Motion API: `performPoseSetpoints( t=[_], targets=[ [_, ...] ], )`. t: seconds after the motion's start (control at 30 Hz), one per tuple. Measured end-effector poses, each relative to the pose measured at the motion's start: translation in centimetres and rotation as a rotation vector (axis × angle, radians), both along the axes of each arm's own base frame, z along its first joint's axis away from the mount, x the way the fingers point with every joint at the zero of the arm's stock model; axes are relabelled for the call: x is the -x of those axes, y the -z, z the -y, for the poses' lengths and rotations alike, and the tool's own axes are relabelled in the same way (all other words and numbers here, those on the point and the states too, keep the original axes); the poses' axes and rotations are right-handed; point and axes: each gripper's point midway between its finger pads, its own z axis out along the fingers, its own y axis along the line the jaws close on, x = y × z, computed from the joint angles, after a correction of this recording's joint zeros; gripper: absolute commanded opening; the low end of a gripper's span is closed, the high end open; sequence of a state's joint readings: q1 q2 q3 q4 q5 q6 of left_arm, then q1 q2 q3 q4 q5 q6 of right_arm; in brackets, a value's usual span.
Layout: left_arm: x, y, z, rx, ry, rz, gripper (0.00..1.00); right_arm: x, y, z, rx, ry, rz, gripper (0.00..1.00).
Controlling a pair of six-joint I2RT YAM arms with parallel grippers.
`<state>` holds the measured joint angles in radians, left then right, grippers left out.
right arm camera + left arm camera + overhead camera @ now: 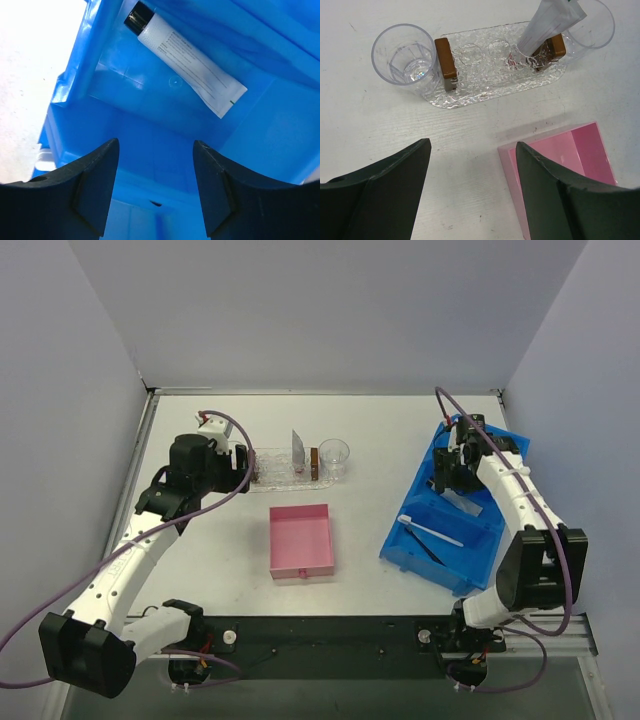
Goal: Prepare toiletry sets of a toothbrush and toothpaste on the tray
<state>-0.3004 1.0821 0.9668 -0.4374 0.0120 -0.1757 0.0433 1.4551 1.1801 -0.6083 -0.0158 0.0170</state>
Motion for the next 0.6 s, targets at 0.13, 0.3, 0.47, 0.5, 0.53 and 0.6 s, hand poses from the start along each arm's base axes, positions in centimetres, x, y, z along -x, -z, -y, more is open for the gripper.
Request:
performPoseSetpoints(
  t=[0.13, 0.3, 0.47, 0.5, 0.53, 0.6],
  targets=[
    [0.0, 0.0, 0.0, -0.003, 0.002, 0.001, 0.79, 0.0, 2.7, 0.0, -0.012, -0.096, -0.101, 0.56],
    [0.0, -0.1, -0.1, -0.012, 0.007, 0.006, 0.79, -0.4, 4.9, -0.3, -0.033, -0.191, -0.167, 0.56],
    [0.1, -0.3, -0.2, -0.020, 0.013, 0.015, 0.79, -1.0, 5.5, -0.5, -0.046, -0.268, -0.182, 0.56],
    [0.1, -0.3, -0.2, -0.021, 0.013, 0.016, 0.79, -1.2, 5.7, -0.6, -0.049, -0.282, -0.186, 0.56],
    [0.1, -0.3, -0.2, -0.022, 0.014, 0.017, 0.79, -1.4, 5.9, -0.7, -0.052, -0.294, -0.191, 0.56],
    [0.1, -0.3, -0.2, -0.023, 0.015, 0.018, 0.79, -1.6, 6.4, -0.7, -0.052, -0.314, -0.199, 0.56]
  ],
)
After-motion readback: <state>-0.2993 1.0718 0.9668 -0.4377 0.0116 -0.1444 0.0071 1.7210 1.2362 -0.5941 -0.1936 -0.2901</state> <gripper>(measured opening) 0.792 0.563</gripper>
